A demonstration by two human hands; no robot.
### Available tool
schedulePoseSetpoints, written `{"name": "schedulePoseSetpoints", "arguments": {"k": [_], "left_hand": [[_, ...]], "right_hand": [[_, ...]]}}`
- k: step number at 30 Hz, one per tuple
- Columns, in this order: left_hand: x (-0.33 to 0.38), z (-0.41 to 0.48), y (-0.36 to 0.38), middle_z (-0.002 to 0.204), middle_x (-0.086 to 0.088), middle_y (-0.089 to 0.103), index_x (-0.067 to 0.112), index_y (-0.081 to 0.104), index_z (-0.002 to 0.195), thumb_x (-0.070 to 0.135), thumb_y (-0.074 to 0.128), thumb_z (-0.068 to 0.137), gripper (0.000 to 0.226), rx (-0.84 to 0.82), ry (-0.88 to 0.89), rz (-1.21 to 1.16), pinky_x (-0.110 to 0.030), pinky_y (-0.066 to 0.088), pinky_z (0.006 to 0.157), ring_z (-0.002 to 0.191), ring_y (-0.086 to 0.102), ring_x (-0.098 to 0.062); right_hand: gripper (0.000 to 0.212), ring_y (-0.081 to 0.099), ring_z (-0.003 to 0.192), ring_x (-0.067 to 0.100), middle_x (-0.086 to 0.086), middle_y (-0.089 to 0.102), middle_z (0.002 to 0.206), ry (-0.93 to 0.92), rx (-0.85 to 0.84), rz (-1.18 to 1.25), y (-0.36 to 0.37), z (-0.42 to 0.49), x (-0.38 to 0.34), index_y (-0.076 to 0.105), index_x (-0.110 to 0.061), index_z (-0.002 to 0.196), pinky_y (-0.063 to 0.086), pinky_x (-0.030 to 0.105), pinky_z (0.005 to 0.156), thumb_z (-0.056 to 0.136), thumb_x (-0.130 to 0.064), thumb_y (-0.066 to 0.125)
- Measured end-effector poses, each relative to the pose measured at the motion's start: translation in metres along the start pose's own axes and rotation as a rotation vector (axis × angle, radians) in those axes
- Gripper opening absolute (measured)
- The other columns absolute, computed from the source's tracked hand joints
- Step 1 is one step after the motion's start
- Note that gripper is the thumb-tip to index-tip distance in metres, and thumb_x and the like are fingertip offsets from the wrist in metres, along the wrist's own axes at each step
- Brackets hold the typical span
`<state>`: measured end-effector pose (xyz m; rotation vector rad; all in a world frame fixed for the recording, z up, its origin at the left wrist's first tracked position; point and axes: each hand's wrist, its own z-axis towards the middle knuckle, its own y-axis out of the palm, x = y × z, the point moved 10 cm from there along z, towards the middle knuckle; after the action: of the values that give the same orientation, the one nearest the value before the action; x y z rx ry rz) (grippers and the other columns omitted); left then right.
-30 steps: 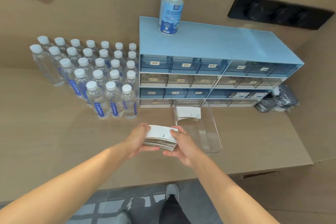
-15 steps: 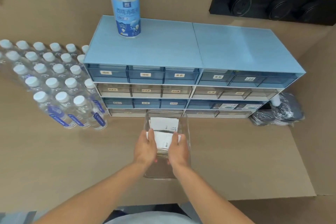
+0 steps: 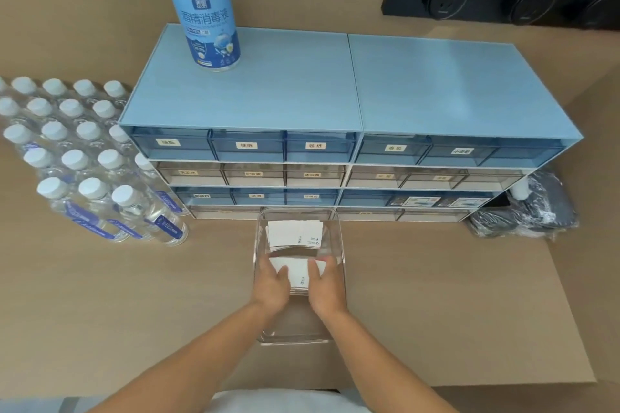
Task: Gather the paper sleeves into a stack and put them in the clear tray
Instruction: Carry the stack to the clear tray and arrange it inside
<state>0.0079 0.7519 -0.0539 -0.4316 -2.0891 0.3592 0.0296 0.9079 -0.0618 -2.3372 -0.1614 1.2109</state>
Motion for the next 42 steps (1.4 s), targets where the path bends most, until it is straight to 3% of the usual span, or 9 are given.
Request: {"name": "schedulePoseSetpoints", "arguments": {"k": [6, 12, 18, 20, 26, 31, 36, 39, 42], "left_hand": [[-0.001, 0.000, 0.007, 0.140, -0.012, 0.044, 0.013, 0.034, 0.143, 0.015, 0.041, 0.099, 0.044, 0.003, 0.159, 0.256, -0.039, 0.038, 0.107, 0.126, 0.046, -0.031], [-0.007, -0.004, 0.017, 0.155, -0.014, 0.007, 0.020, 0.010, 0.149, 0.022, 0.037, 0.099, 0.057, -0.014, 0.184, 0.430, -0.046, 0.041, 0.106, 0.135, 0.037, -0.038], [-0.011, -0.006, 0.021, 0.157, -0.002, -0.020, 0.018, -0.001, 0.153, 0.037, 0.047, 0.084, 0.087, -0.169, 0.245, 0.507, -0.046, 0.021, 0.120, 0.149, 0.000, -0.034], [-0.016, -0.004, 0.021, 0.157, -0.001, -0.016, 0.018, -0.002, 0.152, 0.032, 0.053, 0.081, 0.091, -0.221, 0.214, 0.529, -0.044, 0.022, 0.119, 0.149, 0.000, -0.033], [-0.006, -0.006, 0.016, 0.140, -0.017, 0.025, 0.002, 0.020, 0.142, 0.016, 0.057, 0.089, 0.066, -0.209, 0.226, 0.642, -0.039, 0.044, 0.100, 0.121, 0.046, -0.035], [0.022, -0.008, 0.005, 0.151, -0.022, 0.015, -0.006, 0.012, 0.145, 0.006, 0.070, 0.081, 0.087, -0.183, 0.185, 0.962, -0.034, 0.048, 0.098, 0.126, 0.050, -0.034], [0.080, -0.030, -0.055, 0.122, -0.015, 0.055, 0.007, 0.054, 0.121, 0.001, 0.056, 0.084, 0.037, -0.228, 0.258, 1.128, -0.034, 0.051, 0.083, 0.112, 0.059, -0.033], [0.084, -0.026, -0.072, 0.120, -0.013, 0.056, 0.011, 0.056, 0.120, 0.002, 0.055, 0.084, 0.037, -0.258, 0.281, 1.114, -0.034, 0.051, 0.081, 0.111, 0.059, -0.032], [0.065, -0.030, -0.039, 0.125, -0.012, 0.053, 0.011, 0.053, 0.121, 0.014, 0.067, 0.080, 0.043, -0.361, 0.340, 1.104, -0.034, 0.051, 0.087, 0.114, 0.056, -0.029]], "right_hand": [[0.039, 0.052, 0.120, 0.026, 0.009, 0.055, 0.128, -0.083, 0.024, -0.219, 0.000, -0.010, -0.007, 0.048, -0.014, 0.132, 0.042, 0.034, 0.100, 0.101, -0.037, 0.043], [0.031, 0.054, 0.111, 0.030, 0.007, 0.041, 0.130, -0.149, 0.036, -0.407, 0.009, -0.011, -0.014, 0.047, -0.019, 0.125, 0.047, 0.040, 0.094, 0.103, -0.036, 0.034], [0.026, 0.053, 0.109, 0.026, 0.001, 0.039, 0.126, -0.112, -0.013, -0.357, 0.016, -0.009, -0.012, 0.051, -0.021, 0.116, 0.045, 0.038, 0.093, 0.102, -0.035, 0.033], [0.027, 0.053, 0.108, 0.028, 0.004, 0.041, 0.126, -0.123, 0.001, -0.351, 0.018, -0.009, -0.014, 0.051, -0.019, 0.117, 0.045, 0.037, 0.092, 0.103, -0.033, 0.034], [0.030, 0.052, 0.111, 0.033, 0.013, 0.043, 0.130, -0.134, 0.018, -0.385, 0.018, -0.009, -0.020, 0.051, -0.013, 0.121, 0.044, 0.039, 0.095, 0.103, -0.027, 0.031], [0.041, 0.044, 0.127, 0.038, 0.018, 0.036, 0.143, -0.172, -0.047, -0.476, 0.016, -0.020, -0.033, 0.039, -0.011, 0.139, 0.039, 0.042, 0.107, 0.098, -0.014, 0.035], [0.036, 0.060, 0.110, 0.029, 0.009, 0.065, 0.121, -0.294, -0.044, -0.410, -0.037, -0.037, -0.063, 0.059, -0.013, 0.127, 0.049, 0.036, 0.095, 0.095, -0.010, 0.043], [0.038, 0.062, 0.108, 0.019, 0.003, 0.066, 0.119, -0.290, -0.234, -0.453, -0.040, -0.035, -0.061, 0.060, -0.019, 0.128, 0.049, 0.037, 0.099, 0.090, -0.015, 0.059], [0.055, 0.053, 0.123, 0.019, 0.004, 0.058, 0.133, -0.369, -0.321, -0.589, -0.022, -0.037, -0.068, 0.054, -0.016, 0.135, 0.041, 0.028, 0.107, 0.082, -0.018, 0.070]]}}
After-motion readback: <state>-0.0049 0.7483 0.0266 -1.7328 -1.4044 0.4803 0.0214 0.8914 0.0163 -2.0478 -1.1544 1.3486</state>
